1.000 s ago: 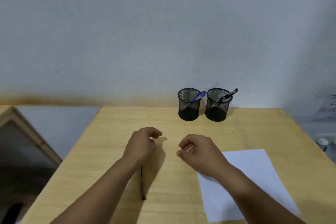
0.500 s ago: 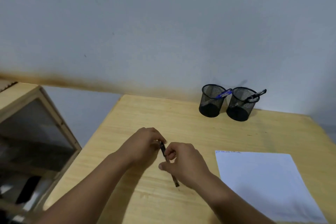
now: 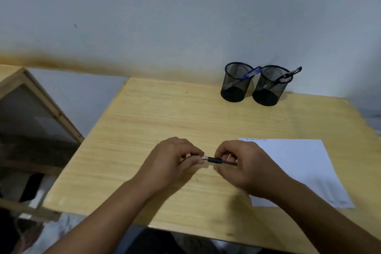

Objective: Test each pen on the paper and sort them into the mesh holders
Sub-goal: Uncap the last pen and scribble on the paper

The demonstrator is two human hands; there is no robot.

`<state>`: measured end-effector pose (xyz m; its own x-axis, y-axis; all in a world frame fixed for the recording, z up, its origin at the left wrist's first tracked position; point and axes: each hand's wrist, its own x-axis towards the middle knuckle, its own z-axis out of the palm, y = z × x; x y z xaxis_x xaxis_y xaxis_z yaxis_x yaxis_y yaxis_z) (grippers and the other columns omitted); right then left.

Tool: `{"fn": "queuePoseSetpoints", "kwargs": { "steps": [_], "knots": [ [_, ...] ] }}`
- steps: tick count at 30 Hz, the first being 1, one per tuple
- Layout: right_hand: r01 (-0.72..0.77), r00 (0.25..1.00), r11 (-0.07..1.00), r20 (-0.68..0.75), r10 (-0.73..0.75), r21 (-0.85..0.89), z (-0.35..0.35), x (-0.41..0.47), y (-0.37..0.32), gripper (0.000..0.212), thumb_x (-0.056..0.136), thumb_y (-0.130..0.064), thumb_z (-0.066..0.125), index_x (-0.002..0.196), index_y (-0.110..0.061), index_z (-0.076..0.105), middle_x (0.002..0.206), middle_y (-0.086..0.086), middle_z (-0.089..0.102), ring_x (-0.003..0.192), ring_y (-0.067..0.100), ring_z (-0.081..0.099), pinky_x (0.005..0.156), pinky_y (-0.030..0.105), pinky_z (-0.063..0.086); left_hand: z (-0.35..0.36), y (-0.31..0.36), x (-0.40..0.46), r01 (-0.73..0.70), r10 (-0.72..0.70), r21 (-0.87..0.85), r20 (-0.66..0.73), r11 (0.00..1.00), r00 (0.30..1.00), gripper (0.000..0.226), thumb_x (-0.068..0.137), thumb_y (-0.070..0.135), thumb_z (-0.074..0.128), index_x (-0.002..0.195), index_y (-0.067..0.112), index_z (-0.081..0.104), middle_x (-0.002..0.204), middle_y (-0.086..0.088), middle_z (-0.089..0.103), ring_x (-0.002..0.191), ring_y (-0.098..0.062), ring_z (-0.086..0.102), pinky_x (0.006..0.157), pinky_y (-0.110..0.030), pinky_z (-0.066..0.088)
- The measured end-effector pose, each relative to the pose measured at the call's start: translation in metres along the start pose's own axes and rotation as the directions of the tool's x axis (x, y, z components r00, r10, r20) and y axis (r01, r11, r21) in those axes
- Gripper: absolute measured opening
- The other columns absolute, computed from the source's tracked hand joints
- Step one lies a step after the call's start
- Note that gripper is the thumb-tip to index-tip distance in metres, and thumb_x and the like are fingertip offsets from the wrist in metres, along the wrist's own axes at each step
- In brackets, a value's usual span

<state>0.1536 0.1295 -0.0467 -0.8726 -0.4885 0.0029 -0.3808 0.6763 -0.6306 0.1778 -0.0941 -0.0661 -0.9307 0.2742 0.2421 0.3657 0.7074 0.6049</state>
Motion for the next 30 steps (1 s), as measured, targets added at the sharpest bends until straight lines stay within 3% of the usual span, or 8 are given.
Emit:
{"fn": "queuePoseSetpoints", "kwargs": {
  "steps": [8,15,19,23,27,30],
  "knots": [
    [-0.001,1.0,0.998,-0.016,0.0,-0.07,-0.035,-0.026,0.022,0.005,0.082,-0.032,0.073,0.087,-0.033,0.072,0.069,-0.023,0.066,0.067,-0.003,0.062,0.058,0.01,0.041,0.043,0.037,0.016,-0.039,0.039,-0.154,-0.002,0.987,0.999,0.014,0.089,0.038,0.064,0.094,0.03,0.075,0.086,0.017,0.07,0.08,-0.007,0.059,0.073,-0.029,0.048],
    [-0.077,0.995,0.997,-0.071,0.076,-0.011,-0.035,-0.044,0.036,0.004,0.084,-0.037,0.069,0.083,-0.035,0.072,0.07,-0.025,0.066,0.064,0.0,0.058,0.058,0.018,0.043,0.057,0.052,0.021,-0.093,0.096,-0.171,0.013,0.981,0.995,0.025,0.089,0.047,0.055,0.095,0.033,0.075,0.085,0.018,0.07,0.079,-0.006,0.059,0.073,-0.028,0.047],
    [-0.058,0.989,0.997,-0.14,0.05,-0.056,-0.034,-0.049,0.04,0.002,0.084,-0.039,0.069,0.085,-0.038,0.07,0.067,-0.033,0.061,0.064,-0.001,0.056,0.053,0.024,0.047,0.057,0.058,0.023,-0.104,0.105,-0.185,-0.007,0.977,0.994,0.012,0.09,0.036,0.064,0.095,0.035,0.075,0.085,0.018,0.071,0.078,-0.007,0.06,0.073,-0.024,0.046],
    [-0.011,0.987,0.996,-0.161,-0.003,-0.086,-0.033,-0.051,0.044,0.011,0.083,-0.047,0.063,0.087,-0.037,0.064,0.072,-0.022,0.068,0.058,0.008,0.055,0.05,0.037,0.052,0.057,0.061,0.022,-0.087,0.088,-0.202,-0.006,0.976,0.996,0.011,0.092,0.03,0.067,0.097,0.036,0.075,0.087,0.018,0.071,0.083,-0.01,0.062,0.074,-0.027,0.048],
    [-0.001,0.987,0.993,-0.158,-0.018,-0.114,-0.034,-0.055,0.047,0.021,0.082,-0.055,0.056,0.091,-0.038,0.066,0.076,-0.022,0.069,0.059,0.002,0.053,0.049,0.031,0.048,0.059,0.061,0.02,-0.071,0.072,-0.209,-0.002,0.975,0.997,0.013,0.092,0.027,0.068,0.098,0.037,0.074,0.087,0.016,0.072,0.085,-0.011,0.063,0.075,-0.031,0.048],
    [-0.008,0.991,0.994,-0.131,-0.005,-0.105,-0.036,-0.055,0.05,0.013,0.086,-0.046,0.062,0.091,-0.036,0.068,0.079,-0.022,0.07,0.064,0.001,0.054,0.053,0.027,0.047,0.059,0.063,0.021,-0.062,0.062,-0.194,-0.004,0.979,0.998,0.012,0.091,0.027,0.07,0.096,0.036,0.075,0.085,0.017,0.071,0.083,-0.011,0.063,0.073,-0.026,0.047]
  ]
}}
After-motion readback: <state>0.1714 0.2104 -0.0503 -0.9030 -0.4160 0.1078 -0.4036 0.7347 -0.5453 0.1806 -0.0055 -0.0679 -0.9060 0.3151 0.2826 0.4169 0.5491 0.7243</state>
